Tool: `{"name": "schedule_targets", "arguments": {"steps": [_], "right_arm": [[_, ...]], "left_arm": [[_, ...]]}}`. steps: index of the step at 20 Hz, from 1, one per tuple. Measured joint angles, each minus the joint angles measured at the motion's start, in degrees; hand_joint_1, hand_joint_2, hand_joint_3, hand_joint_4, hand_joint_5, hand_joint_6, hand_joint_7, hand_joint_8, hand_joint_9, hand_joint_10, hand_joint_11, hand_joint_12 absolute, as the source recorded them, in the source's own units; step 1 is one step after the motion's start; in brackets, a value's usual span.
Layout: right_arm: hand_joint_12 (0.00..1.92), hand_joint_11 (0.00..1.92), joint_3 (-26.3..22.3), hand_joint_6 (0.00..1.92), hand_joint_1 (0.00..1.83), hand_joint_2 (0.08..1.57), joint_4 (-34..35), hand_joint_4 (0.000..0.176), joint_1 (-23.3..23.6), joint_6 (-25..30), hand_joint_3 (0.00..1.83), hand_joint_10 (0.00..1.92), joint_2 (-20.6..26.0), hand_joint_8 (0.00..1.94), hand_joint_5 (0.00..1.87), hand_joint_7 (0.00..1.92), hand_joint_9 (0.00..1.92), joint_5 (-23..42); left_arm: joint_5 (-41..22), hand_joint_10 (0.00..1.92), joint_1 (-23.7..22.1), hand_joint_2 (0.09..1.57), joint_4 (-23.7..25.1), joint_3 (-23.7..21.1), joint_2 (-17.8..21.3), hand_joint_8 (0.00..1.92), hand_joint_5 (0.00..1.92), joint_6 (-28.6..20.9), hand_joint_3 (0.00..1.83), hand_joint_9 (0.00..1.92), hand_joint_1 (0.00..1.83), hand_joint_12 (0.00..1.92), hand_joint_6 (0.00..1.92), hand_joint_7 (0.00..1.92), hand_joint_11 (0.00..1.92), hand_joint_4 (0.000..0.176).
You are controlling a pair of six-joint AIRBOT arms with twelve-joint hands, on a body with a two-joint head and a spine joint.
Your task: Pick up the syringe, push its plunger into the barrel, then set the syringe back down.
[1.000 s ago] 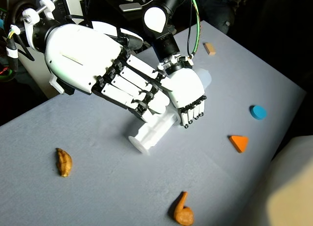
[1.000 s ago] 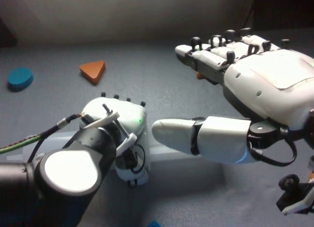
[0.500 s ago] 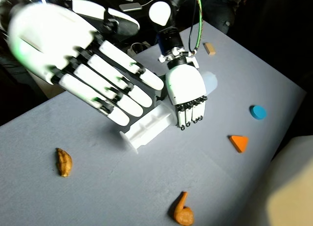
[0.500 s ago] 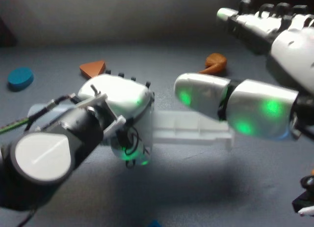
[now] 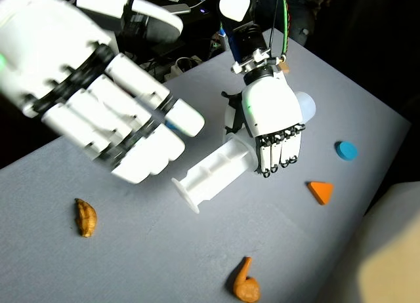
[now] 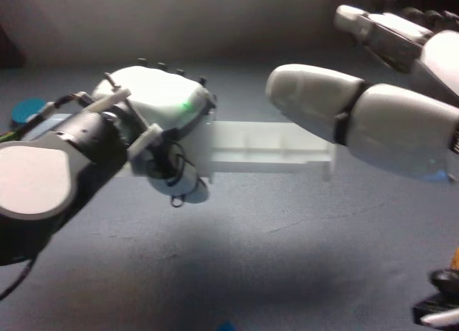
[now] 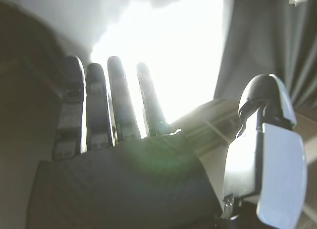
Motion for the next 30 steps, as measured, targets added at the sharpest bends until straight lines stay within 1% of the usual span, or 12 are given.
{"name": "schedule_targets", "arguments": {"steps": [2, 3, 5, 6, 7, 9, 11, 13, 17, 23, 25, 30], "right_arm": [[0.75, 0.00, 0.0, 0.00, 0.00, 0.93, -1.0, 0.061, 0.1, 2.2, 0.00, 0.00, 1.0, 0.00, 0.13, 0.19, 0.15, 5.4], [0.73, 0.00, 0.5, 0.00, 0.00, 0.93, -2.0, 0.062, -0.1, 6.2, 0.00, 0.00, 1.0, 0.00, 0.13, 0.17, 0.14, 8.0], [0.71, 0.00, 0.6, 0.00, 0.00, 0.93, -5.6, 0.059, -5.1, 16.0, 0.00, 0.00, -1.9, 0.00, 0.13, 0.17, 0.13, 14.5], [0.71, 0.00, 0.3, 0.00, 0.00, 0.93, -3.8, 0.059, -6.6, 17.7, 0.00, 0.00, -3.3, 0.01, 0.14, 0.18, 0.14, 15.9], [0.71, 0.00, 0.0, 0.01, 0.00, 0.93, -1.1, 0.059, -7.5, 17.9, 0.00, 0.00, -3.7, 0.01, 0.14, 0.18, 0.14, 14.3], [0.71, 0.00, 1.7, 0.00, 0.00, 0.93, -5.2, 0.059, -9.9, 27.1, 0.00, 0.00, -5.1, 0.01, 0.13, 0.18, 0.13, 13.7], [0.69, 0.00, 1.8, 0.00, 0.00, 0.93, -7.1, 0.060, -13.7, 38.2, 0.00, 0.00, -7.1, 0.00, 0.12, 0.17, 0.12, 19.0], [0.68, 0.00, 3.3, 0.00, 0.00, 0.93, -3.8, 0.059, -15.2, 42.9, 0.00, 0.00, -8.2, 0.00, 0.13, 0.17, 0.12, 20.0], [0.65, 0.00, 5.7, 0.00, 0.00, 0.93, -6.2, 0.059, -15.9, 51.7, 0.00, 0.00, -9.6, 0.00, 0.13, 0.17, 0.12, 20.2], [0.61, 0.00, 8.7, 0.00, 0.00, 0.93, -2.5, 0.059, -11.3, 56.6, 0.00, 0.00, -13.7, 0.00, 0.08, 0.13, 0.10, 12.4], [0.70, 0.00, 10.6, 0.01, 0.00, 0.94, -3.3, 0.058, -10.3, 56.8, 0.00, 0.01, -15.2, 0.01, 0.11, 0.18, 0.14, 10.5], [0.72, 0.00, 15.5, 0.00, 0.00, 0.94, -0.6, 0.059, -14.0, 55.7, 0.00, 0.00, -17.8, 0.00, 0.10, 0.17, 0.13, 8.7]], "left_arm": [[0.3, 1.46, 0.0, 1.17, -0.3, 0.0, 1.2, 1.17, 0.88, 0.6, 0.00, 0.75, 1.36, 1.29, 1.00, 0.88, 0.67, 0.000], [0.5, 1.45, 0.0, 1.17, -0.3, 0.0, 1.5, 1.16, 0.88, 0.5, 0.00, 0.76, 1.36, 1.29, 1.00, 0.88, 0.68, 0.000], [0.5, 1.44, 0.0, 1.16, -0.3, 0.0, 1.6, 1.16, 0.89, 0.3, 0.00, 0.77, 1.36, 1.27, 0.99, 0.88, 0.70, 0.000], [0.2, 1.43, -0.4, 1.16, -0.4, 0.0, 1.5, 1.16, 0.89, 0.3, 0.00, 0.77, 1.36, 1.26, 0.99, 0.88, 0.71, 0.000], [-0.5, 1.43, -0.7, 1.16, -0.2, -0.1, 1.5, 1.16, 0.89, 0.0, 0.00, 0.77, 1.36, 1.25, 0.99, 0.88, 0.71, 0.000], [-0.6, 1.43, -1.5, 1.16, -0.1, -0.1, 1.5, 1.15, 0.89, -0.1, 0.00, 0.77, 1.36, 1.25, 0.99, 0.88, 0.71, 0.000], [-0.7, 1.43, -1.5, 1.16, 0.0, -0.1, 1.5, 1.14, 0.88, -0.8, 0.00, 0.78, 1.36, 1.24, 1.00, 0.89, 0.71, 0.000], [-0.5, 1.44, -1.5, 1.17, -0.4, -0.1, 1.5, 1.15, 0.88, -1.4, 0.00, 0.78, 1.36, 1.24, 1.01, 0.88, 0.70, 0.000], [0.2, 1.45, -1.5, 1.17, -1.0, -0.1, 1.5, 1.15, 0.87, -1.8, 0.00, 0.77, 1.36, 1.25, 1.02, 0.88, 0.69, 0.000], [0.5, 1.45, -1.4, 1.17, -1.5, -0.1, 1.5, 1.16, 0.87, -1.9, 0.00, 0.77, 1.36, 1.26, 1.02, 0.87, 0.72, 0.000], [0.6, 1.45, -1.4, 1.17, -1.5, -0.1, 1.5, 1.16, 0.87, -1.9, 0.00, 0.77, 1.36, 1.26, 1.02, 0.87, 0.72, 0.000], [0.6, 1.43, -1.4, 1.17, -1.5, -0.1, 1.5, 1.17, 0.86, -1.0, 0.00, 0.78, 1.36, 1.25, 1.02, 0.89, 0.71, 0.000]]}}
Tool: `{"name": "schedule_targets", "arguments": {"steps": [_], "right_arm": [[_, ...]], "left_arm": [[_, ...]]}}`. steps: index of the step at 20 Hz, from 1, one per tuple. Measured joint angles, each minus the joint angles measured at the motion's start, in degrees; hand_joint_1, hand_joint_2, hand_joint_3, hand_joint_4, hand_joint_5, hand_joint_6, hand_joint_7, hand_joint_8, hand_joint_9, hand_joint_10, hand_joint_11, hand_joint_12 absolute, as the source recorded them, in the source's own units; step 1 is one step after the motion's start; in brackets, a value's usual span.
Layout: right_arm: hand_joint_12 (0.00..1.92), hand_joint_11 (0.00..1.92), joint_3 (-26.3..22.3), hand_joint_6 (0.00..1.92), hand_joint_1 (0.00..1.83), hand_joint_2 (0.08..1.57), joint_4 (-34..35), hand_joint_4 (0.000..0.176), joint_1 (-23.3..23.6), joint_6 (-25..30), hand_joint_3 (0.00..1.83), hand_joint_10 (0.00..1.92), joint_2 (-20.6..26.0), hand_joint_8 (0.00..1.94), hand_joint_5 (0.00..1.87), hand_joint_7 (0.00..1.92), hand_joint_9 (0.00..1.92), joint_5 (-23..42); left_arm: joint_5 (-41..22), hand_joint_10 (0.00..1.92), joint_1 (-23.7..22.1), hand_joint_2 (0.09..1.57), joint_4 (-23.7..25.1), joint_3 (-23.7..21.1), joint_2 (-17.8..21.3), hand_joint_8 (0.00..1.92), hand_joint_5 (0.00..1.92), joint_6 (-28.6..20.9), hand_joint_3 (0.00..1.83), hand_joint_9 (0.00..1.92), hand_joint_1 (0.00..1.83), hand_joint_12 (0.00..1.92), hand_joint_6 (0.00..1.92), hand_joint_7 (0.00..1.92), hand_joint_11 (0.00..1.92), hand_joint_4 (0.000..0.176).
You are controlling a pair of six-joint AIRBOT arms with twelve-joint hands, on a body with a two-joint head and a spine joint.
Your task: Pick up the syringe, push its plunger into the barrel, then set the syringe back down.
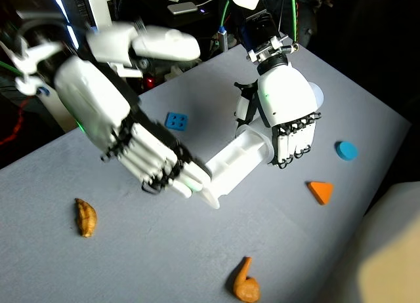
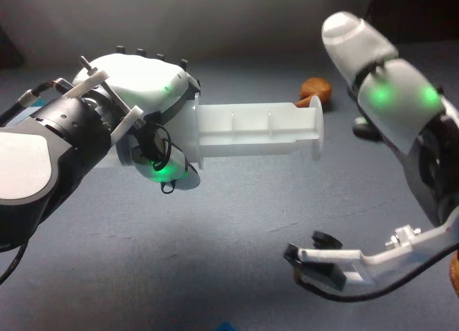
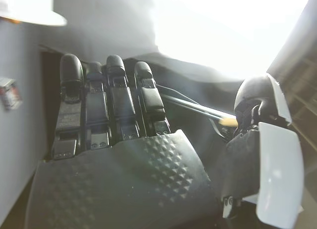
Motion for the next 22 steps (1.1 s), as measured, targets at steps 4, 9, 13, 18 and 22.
{"name": "schedule_targets", "arguments": {"steps": [4, 9, 13, 18, 22], "right_arm": [[0.67, 0.00, 3.8, 0.00, 0.00, 0.93, -0.6, 0.059, -1.7, 0.8, 0.00, 0.00, -1.0, 0.01, 0.12, 0.18, 0.13, -1.2], [0.89, 0.00, 6.9, 0.00, 0.02, 0.92, 0.6, 0.056, -2.4, 3.0, 0.00, 0.00, -3.2, 0.00, 0.17, 0.22, 0.20, -4.0], [0.91, 0.00, 8.4, 0.01, 0.01, 0.92, 0.6, 0.054, -2.4, 3.2, 0.00, 0.01, -5.5, 0.01, 0.19, 0.24, 0.22, -5.4], [0.78, 0.00, 10.6, 0.00, 0.01, 0.93, 0.9, 0.058, -1.4, 3.3, 0.00, 0.00, -7.7, 0.00, 0.13, 0.18, 0.16, -6.4], [0.79, 0.00, 11.1, 0.00, 0.00, 0.94, 0.6, 0.057, -0.9, 3.3, 0.00, 0.00, -8.6, 0.00, 0.13, 0.18, 0.17, -6.4]], "left_arm": [[0.0, 1.43, -0.1, 1.17, 0.0, 0.1, 0.0, 1.18, 0.86, 0.1, 0.00, 0.77, 1.36, 1.24, 1.02, 0.87, 0.74, 0.000], [0.0, 1.42, -0.2, 1.17, -0.1, 0.5, 0.0, 1.19, 0.85, 0.2, 0.00, 0.77, 1.36, 1.22, 1.02, 0.89, 0.71, 0.000], [0.0, 1.42, -0.8, 1.17, -0.1, 0.6, 0.0, 1.17, 0.86, 0.3, 0.00, 0.77, 1.36, 1.21, 1.02, 0.90, 0.70, 0.000], [-0.6, 1.42, -1.5, 1.17, -0.1, 0.7, 0.0, 1.17, 0.86, 0.0, 0.00, 0.77, 1.36, 1.21, 1.02, 0.90, 0.71, 0.000], [-1.1, 1.41, -1.6, 1.16, 1.1, 1.2, 0.0, 1.17, 0.86, -0.7, 0.00, 0.77, 1.36, 1.21, 1.02, 0.90, 0.72, 0.000]]}}
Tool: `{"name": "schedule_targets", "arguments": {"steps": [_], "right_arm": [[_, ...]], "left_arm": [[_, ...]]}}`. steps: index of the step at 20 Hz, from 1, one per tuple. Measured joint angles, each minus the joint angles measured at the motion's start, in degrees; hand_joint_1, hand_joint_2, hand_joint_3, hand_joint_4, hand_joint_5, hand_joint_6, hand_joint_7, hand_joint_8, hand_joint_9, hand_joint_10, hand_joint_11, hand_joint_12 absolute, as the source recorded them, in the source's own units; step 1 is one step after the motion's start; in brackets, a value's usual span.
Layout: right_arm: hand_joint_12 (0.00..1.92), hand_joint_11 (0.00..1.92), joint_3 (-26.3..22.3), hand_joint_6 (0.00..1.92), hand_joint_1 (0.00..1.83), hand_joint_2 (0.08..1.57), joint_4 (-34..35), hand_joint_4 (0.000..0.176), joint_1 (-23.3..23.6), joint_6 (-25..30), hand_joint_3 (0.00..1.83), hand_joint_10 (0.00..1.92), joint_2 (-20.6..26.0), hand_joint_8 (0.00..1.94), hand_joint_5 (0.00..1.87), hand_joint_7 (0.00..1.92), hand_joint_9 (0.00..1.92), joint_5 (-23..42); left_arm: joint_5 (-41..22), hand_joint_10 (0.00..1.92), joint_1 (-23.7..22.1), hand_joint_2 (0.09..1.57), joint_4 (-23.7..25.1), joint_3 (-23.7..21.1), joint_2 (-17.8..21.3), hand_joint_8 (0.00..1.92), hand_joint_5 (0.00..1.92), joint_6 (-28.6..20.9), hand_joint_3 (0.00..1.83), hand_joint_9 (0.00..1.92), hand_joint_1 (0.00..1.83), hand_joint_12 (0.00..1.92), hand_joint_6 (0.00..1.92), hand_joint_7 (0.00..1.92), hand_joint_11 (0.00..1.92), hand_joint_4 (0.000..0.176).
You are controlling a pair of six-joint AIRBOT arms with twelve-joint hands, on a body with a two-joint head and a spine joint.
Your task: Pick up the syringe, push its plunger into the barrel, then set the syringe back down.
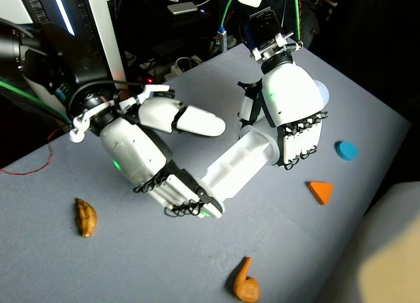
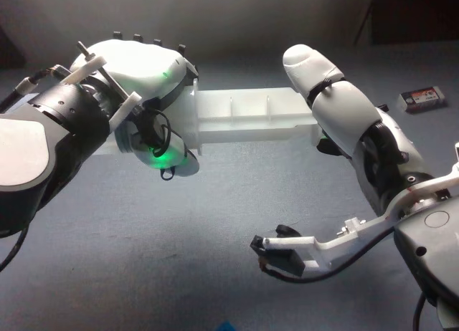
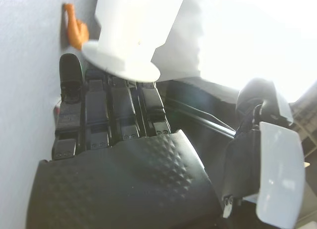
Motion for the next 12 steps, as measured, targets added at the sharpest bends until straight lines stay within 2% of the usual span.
{"name": "schedule_targets", "arguments": {"steps": [12], "right_arm": [[0.80, 0.00, 0.9, 0.00, 0.05, 0.91, -0.9, 0.057, 1.4, -1.1, 0.00, 0.00, -2.7, 0.01, 0.15, 0.24, 0.18, 0.2]], "left_arm": [[0.6, 1.40, 0.0, 1.15, 0.4, 0.1, 0.4, 1.13, 0.88, 0.0, 0.00, 0.80, 1.37, 1.20, 0.94, 0.93, 0.76, 0.000]]}}
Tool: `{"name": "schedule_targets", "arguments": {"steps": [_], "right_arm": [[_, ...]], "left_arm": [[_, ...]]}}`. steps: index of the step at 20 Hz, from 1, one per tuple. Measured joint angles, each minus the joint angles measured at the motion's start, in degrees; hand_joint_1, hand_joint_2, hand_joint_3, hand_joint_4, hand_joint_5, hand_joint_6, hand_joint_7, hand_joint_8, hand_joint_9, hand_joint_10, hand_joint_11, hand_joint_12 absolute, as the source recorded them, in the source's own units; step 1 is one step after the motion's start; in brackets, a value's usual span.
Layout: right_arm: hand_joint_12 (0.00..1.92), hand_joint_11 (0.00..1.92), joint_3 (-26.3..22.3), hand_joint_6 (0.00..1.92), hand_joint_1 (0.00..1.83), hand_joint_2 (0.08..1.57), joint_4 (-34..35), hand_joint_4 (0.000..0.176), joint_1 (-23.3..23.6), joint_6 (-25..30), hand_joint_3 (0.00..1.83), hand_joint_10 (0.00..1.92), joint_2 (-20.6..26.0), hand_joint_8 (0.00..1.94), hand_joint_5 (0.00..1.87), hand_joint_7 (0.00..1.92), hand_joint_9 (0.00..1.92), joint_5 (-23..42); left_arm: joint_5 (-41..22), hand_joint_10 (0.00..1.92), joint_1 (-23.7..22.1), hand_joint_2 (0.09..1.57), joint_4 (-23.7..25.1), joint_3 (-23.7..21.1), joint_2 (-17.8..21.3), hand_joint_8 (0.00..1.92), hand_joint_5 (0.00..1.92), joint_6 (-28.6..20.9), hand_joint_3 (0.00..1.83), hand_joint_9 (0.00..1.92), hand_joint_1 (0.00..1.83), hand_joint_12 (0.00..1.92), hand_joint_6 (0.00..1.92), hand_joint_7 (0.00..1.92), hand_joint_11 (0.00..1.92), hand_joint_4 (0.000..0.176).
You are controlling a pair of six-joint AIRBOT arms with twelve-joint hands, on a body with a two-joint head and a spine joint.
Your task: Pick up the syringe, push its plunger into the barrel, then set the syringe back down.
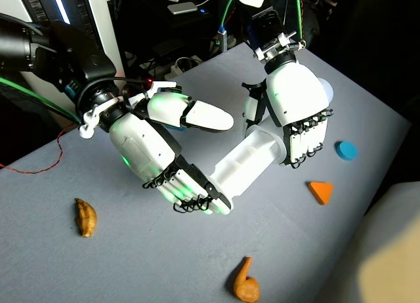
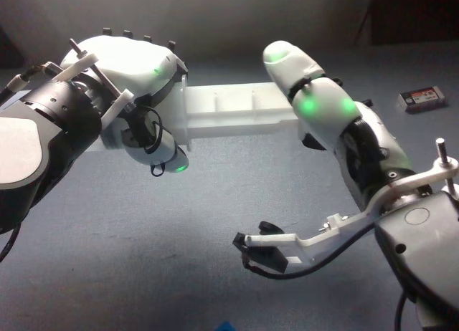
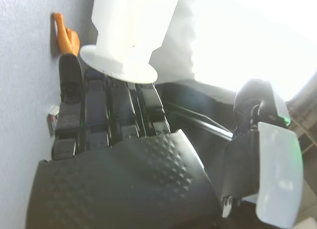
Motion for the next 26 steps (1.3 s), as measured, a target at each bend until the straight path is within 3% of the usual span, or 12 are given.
{"name": "schedule_targets", "arguments": {"steps": [5, 10, 12, 14, 26], "right_arm": [[0.75, 0.00, 0.5, 0.00, 0.06, 0.91, -0.3, 0.057, 0.8, -1.3, 0.00, 0.00, -2.0, 0.00, 0.16, 0.23, 0.17, -0.2], [0.81, 0.00, 1.3, 0.00, 0.05, 0.92, -1.8, 0.058, 1.3, -2.0, 0.00, 0.00, -4.5, 0.00, 0.14, 0.19, 0.17, -0.3], [0.87, 0.00, 2.4, 0.00, 0.04, 0.92, -2.5, 0.057, 1.4, -2.1, 0.00, 0.00, -5.8, 0.00, 0.16, 0.22, 0.19, -0.6], [0.78, 0.00, 3.5, 0.00, 0.04, 0.92, -2.6, 0.057, 1.9, -2.3, 0.00, 0.00, -7.1, 0.01, 0.17, 0.23, 0.17, -1.6], [0.79, 0.00, 9.2, 0.00, 0.02, 0.93, -7.3, 0.056, 2.0, -2.3, 0.00, 0.00, -13.7, 0.00, 0.15, 0.22, 0.16, -4.3]], "left_arm": [[0.1, 1.38, 0.0, 1.15, 0.0, 0.0, 0.0, 1.09, 0.89, 0.2, 0.00, 0.81, 1.37, 1.19, 0.96, 0.94, 0.75, 0.000], [0.0, 1.38, 0.0, 1.14, -0.2, 0.2, 0.3, 1.08, 0.91, 0.4, 0.00, 0.82, 1.37, 1.20, 0.94, 0.94, 0.73, 0.000], [0.4, 1.38, 0.0, 1.14, -0.4, 0.2, 0.3, 1.08, 0.91, 0.5, 0.00, 0.81, 1.37, 1.20, 0.94, 0.94, 0.73, 0.000], [0.7, 1.38, 0.0, 1.14, -0.5, 0.3, 0.4, 1.08, 0.91, 0.5, 0.00, 0.82, 1.37, 1.22, 0.92, 0.95, 0.78, 0.000], [1.2, 1.39, 0.1, 1.14, -0.9, 0.6, 0.4, 1.08, 0.89, 0.4, 0.00, 0.81, 1.37, 1.22, 0.95, 0.95, 0.76, 0.000]]}}
